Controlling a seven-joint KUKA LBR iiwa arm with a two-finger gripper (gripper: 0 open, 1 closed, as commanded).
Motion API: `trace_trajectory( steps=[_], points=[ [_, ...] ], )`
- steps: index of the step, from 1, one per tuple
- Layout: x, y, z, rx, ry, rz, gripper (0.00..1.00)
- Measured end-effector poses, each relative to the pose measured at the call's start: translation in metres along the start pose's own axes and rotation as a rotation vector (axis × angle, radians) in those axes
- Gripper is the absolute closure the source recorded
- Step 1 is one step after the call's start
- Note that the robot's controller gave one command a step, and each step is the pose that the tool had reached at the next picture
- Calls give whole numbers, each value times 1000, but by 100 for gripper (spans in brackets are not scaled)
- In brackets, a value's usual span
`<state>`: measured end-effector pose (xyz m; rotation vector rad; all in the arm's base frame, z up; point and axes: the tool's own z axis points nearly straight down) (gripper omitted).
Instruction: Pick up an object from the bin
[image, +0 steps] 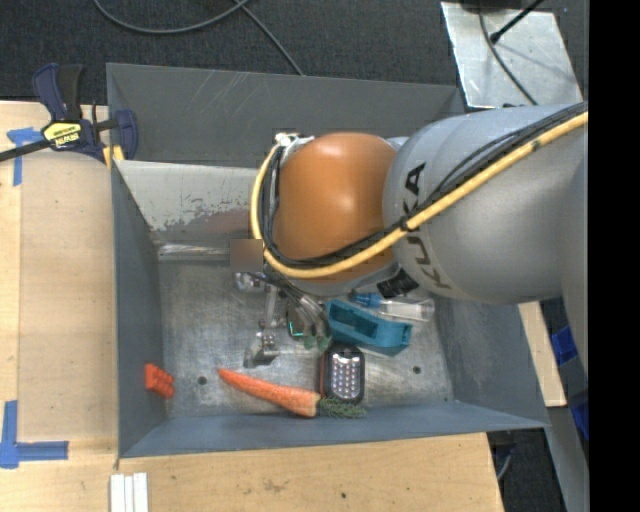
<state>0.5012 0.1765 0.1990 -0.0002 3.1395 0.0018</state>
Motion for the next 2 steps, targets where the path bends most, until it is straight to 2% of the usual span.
trace_trajectory(
  steps=[1,2],
  points=[
    [4,1,39,-1,-5,-75,0],
    [7,-14,86,0,-1,-327,0]
  ],
)
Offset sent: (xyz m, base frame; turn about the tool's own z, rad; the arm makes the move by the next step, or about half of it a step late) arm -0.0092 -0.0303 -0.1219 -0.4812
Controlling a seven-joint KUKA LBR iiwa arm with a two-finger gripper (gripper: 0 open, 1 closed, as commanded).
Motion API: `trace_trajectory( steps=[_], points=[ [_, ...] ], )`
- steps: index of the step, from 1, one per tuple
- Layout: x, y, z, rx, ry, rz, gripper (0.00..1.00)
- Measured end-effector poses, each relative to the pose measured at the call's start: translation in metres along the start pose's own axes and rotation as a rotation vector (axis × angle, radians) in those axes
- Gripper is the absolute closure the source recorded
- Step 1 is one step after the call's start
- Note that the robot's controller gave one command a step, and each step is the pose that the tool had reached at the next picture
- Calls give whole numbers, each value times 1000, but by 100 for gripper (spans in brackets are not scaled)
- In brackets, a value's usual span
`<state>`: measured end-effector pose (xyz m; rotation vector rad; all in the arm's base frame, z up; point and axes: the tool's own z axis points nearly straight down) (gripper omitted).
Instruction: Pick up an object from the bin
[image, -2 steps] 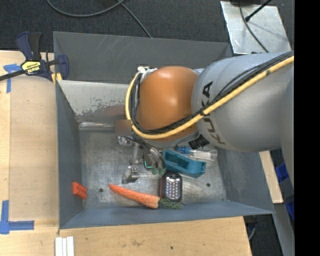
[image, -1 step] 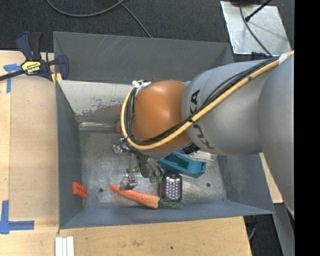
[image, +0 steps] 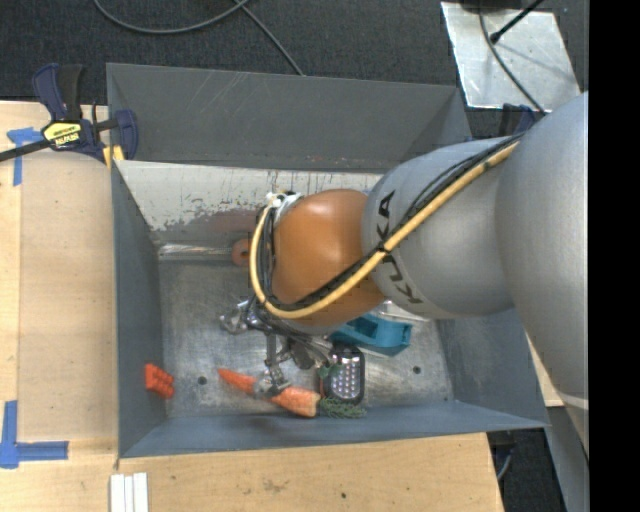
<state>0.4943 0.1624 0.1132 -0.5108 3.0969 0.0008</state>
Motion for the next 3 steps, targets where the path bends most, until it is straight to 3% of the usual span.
trace_trajectory(
  steps=[1,2,3],
  points=[
    [18,-33,37,-2,4,-52,100],
    [18,-33,37,-2,5,-52,100],
    [14,-26,-89,0,0,-38,100]
  ],
)
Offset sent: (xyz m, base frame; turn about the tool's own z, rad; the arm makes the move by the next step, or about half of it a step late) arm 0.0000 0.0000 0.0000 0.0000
